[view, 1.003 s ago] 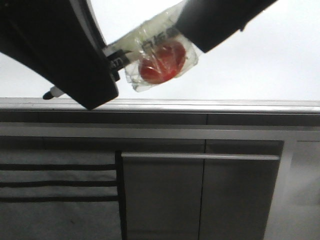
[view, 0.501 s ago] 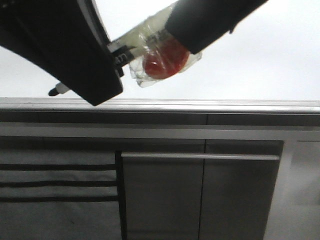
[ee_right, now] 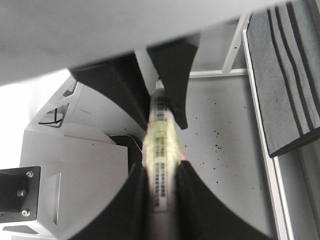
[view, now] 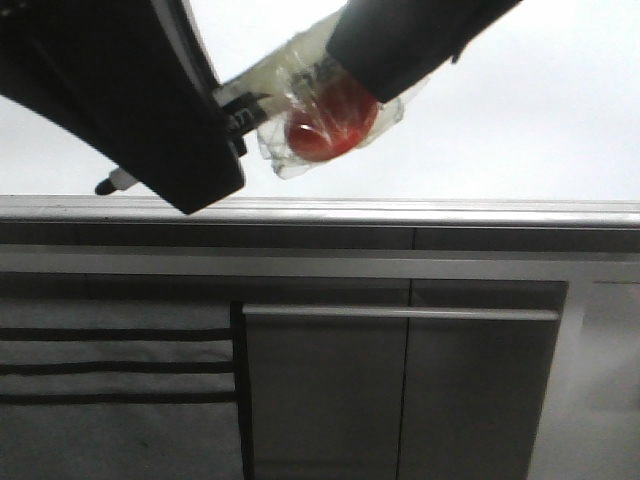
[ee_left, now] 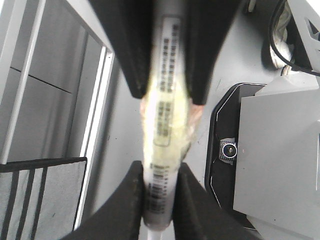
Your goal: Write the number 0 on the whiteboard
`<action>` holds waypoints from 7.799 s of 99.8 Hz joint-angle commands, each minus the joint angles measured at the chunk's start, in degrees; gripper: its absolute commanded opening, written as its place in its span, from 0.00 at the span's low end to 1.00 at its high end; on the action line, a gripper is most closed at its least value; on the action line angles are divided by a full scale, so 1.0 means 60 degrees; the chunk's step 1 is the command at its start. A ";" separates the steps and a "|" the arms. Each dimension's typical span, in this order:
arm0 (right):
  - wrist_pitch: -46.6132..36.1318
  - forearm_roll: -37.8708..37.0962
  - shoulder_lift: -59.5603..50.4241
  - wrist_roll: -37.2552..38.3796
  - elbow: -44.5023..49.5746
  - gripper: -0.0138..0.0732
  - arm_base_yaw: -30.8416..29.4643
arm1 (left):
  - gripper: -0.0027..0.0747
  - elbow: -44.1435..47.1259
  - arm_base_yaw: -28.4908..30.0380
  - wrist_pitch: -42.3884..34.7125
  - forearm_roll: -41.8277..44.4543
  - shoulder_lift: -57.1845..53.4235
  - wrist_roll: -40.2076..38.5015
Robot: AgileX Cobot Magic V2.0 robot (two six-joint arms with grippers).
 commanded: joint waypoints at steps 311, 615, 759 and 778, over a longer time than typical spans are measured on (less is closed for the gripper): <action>0.0189 0.0273 0.3663 0.4462 -0.3194 0.12 -0.5762 | 0.58 0.4067 0.4808 -0.4882 -0.0412 -0.5975 -0.4287; 0.0137 0.0106 -0.3387 0.0592 0.1073 0.54 -0.4733 | 0.01 0.0018 0.5746 -0.7868 -0.5327 0.3337 0.0509; -0.2561 -0.5839 -0.7219 0.9630 0.3049 0.19 -0.5148 | 0.32 0.2280 0.6224 -0.4234 0.0606 -0.4078 -0.4358; -0.6248 -0.5795 -0.8424 0.9630 0.5026 0.08 -0.5148 | 0.05 0.5182 0.6224 -0.7289 -0.0025 -0.6842 -0.4990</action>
